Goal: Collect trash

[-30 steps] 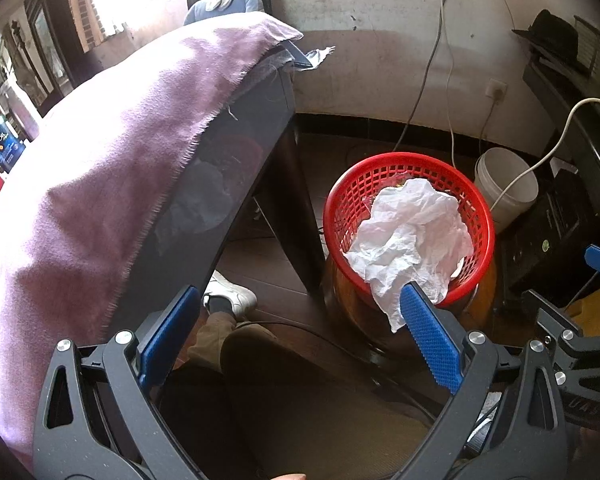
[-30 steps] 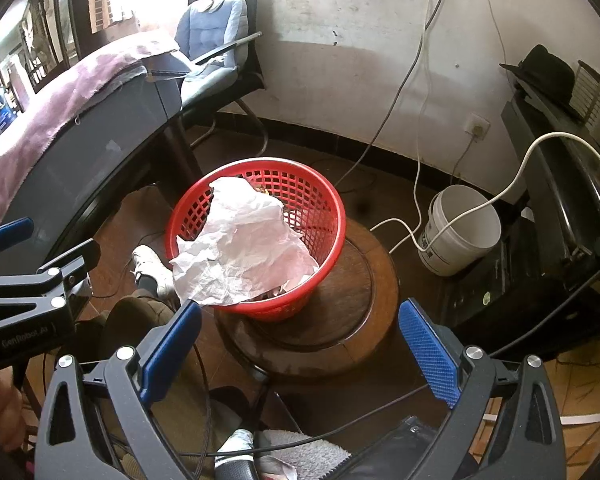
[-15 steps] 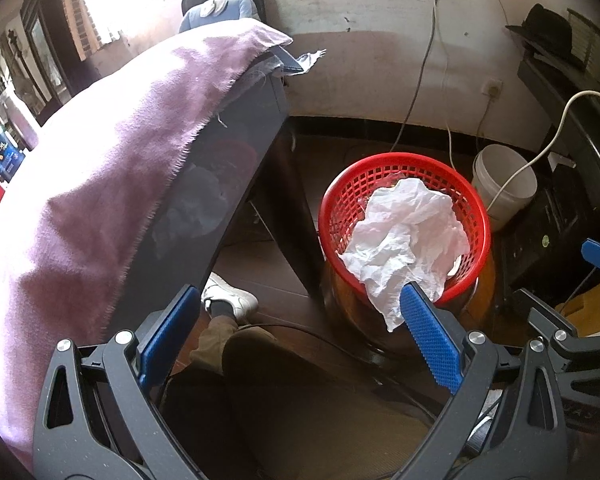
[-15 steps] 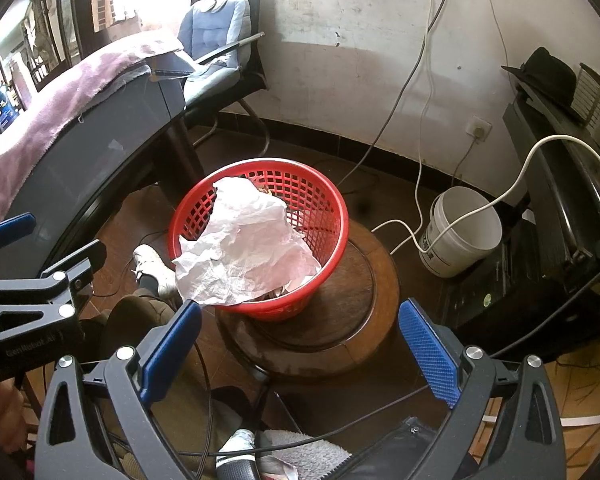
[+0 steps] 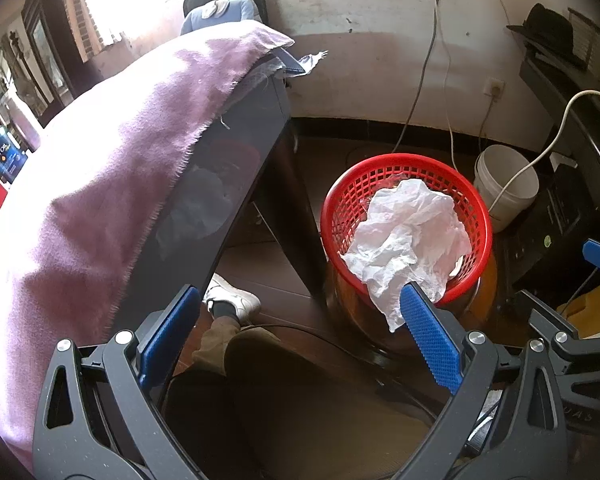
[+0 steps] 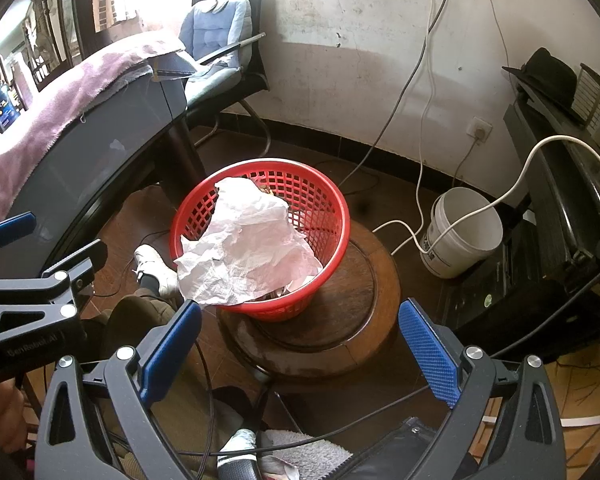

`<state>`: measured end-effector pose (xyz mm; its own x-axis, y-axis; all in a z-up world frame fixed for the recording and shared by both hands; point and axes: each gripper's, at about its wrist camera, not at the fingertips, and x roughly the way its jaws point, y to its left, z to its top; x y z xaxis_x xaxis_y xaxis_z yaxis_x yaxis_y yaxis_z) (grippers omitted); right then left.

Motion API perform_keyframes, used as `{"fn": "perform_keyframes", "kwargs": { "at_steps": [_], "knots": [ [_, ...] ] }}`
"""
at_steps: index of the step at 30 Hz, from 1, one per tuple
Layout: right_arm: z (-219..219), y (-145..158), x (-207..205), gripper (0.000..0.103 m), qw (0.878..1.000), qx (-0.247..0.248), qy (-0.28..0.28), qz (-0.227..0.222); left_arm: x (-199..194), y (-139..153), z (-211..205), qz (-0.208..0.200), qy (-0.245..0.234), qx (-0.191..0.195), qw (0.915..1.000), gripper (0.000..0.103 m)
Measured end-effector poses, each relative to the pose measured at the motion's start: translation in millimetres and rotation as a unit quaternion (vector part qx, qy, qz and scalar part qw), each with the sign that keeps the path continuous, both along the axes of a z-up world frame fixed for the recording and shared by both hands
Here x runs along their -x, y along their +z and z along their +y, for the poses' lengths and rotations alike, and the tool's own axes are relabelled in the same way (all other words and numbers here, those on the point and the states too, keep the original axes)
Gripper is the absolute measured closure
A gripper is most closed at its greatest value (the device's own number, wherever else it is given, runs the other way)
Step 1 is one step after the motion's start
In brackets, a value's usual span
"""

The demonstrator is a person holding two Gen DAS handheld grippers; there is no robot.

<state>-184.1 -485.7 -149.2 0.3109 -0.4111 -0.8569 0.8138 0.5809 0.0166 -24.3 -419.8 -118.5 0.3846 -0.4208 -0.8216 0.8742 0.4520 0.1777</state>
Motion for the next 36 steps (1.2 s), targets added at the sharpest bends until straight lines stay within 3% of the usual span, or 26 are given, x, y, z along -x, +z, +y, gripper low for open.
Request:
{"fn": "perform_keyframes", "kwargs": {
  "at_steps": [36],
  "knots": [
    [0.8, -0.9, -4.5, 0.006, 1.0, -0.006, 0.003, -0.002, 2.6, -3.5, 0.3, 0.005, -0.002, -0.006, 1.0, 0.007]
  ]
}}
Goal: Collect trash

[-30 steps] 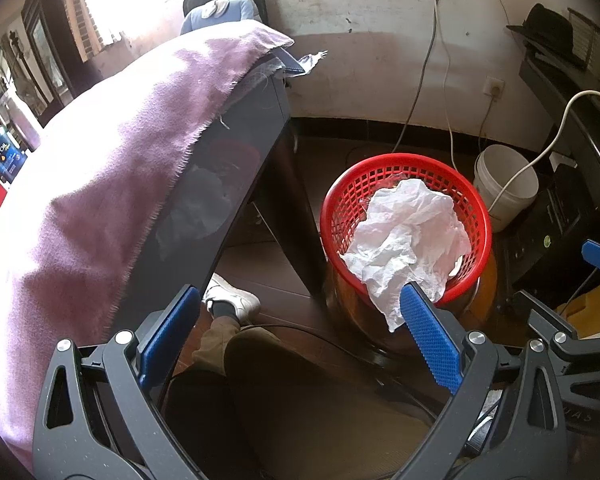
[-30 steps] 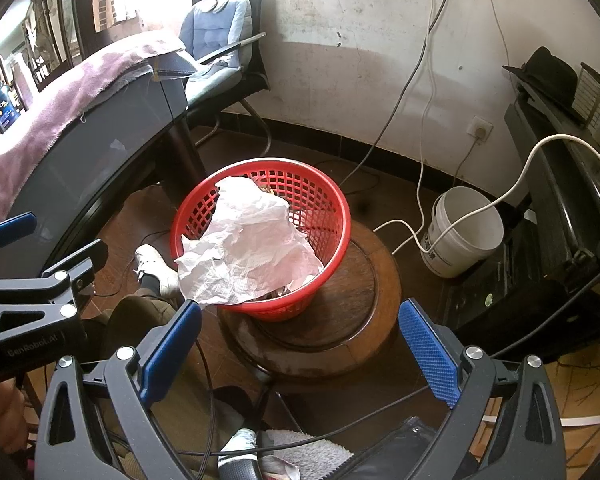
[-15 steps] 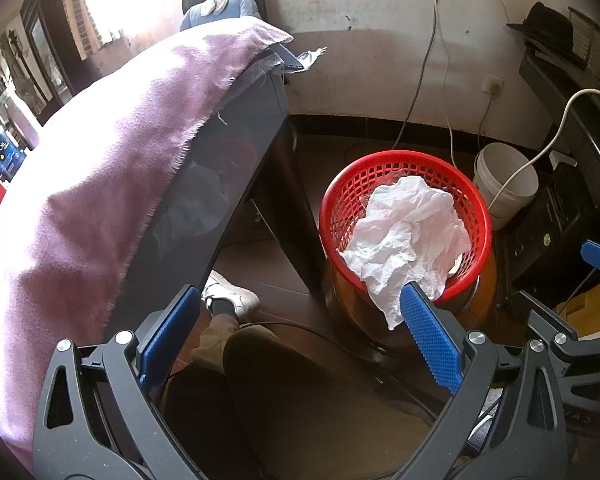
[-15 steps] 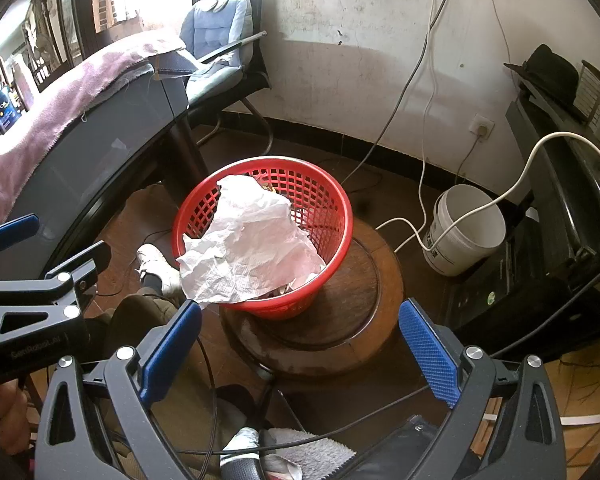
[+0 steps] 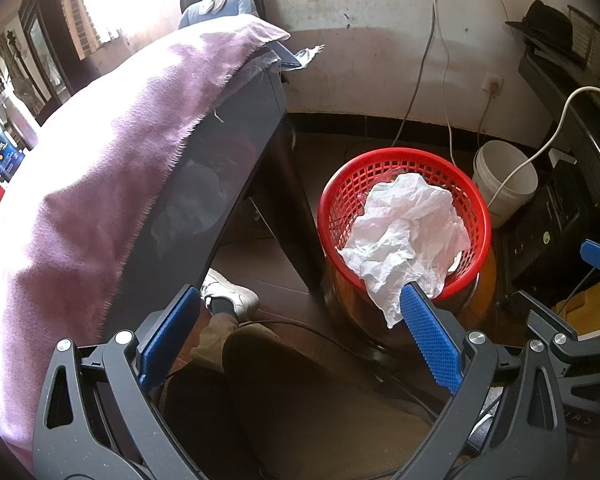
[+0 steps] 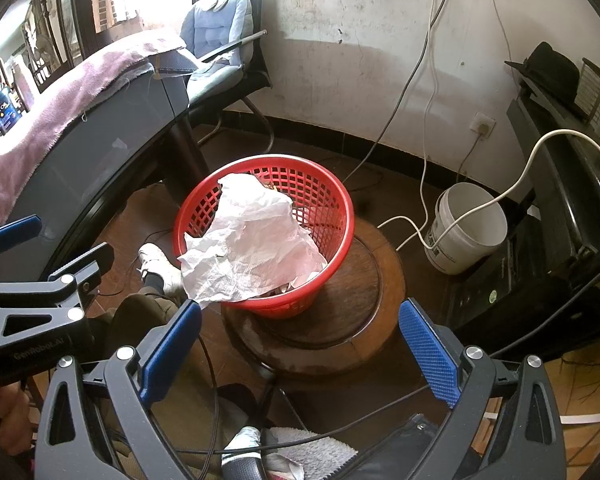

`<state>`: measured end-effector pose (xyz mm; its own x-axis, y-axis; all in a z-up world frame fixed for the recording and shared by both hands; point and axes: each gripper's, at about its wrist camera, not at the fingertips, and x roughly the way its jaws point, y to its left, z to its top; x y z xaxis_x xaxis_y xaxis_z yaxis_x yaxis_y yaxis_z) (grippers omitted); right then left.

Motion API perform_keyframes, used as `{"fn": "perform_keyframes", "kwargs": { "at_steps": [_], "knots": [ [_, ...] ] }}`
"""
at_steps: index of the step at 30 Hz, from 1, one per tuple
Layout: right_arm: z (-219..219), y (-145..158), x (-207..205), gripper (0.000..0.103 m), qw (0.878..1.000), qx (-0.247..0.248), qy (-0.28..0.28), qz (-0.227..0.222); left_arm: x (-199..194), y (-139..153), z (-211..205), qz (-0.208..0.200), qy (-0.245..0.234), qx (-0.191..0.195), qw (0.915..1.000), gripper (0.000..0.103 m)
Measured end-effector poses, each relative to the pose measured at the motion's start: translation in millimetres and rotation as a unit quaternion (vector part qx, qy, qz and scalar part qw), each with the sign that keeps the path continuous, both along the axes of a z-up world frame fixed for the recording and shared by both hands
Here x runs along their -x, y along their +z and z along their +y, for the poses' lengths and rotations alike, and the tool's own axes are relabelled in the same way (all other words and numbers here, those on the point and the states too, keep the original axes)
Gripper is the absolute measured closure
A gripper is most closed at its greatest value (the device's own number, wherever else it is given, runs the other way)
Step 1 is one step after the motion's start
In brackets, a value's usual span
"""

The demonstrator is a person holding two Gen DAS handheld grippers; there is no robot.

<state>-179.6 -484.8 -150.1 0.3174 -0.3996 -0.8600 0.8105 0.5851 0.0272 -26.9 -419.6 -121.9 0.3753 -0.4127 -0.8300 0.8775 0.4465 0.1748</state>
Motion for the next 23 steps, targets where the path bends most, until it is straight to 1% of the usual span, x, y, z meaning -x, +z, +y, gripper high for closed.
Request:
{"fn": "perform_keyframes", "kwargs": {
  "at_steps": [14, 23],
  "knots": [
    [0.3, -1.7, -0.1, 0.006, 1.0, -0.005, 0.0, -0.002, 2.7, -1.2, -1.2, -0.001, -0.005, -0.003, 1.0, 0.007],
    [-1.4, -2.8, 0.7, 0.006, 1.0, -0.006, 0.001, -0.003, 5.2, 0.8, -1.2, -0.013, -0.007, -0.001, 0.9999, 0.007]
  ]
}}
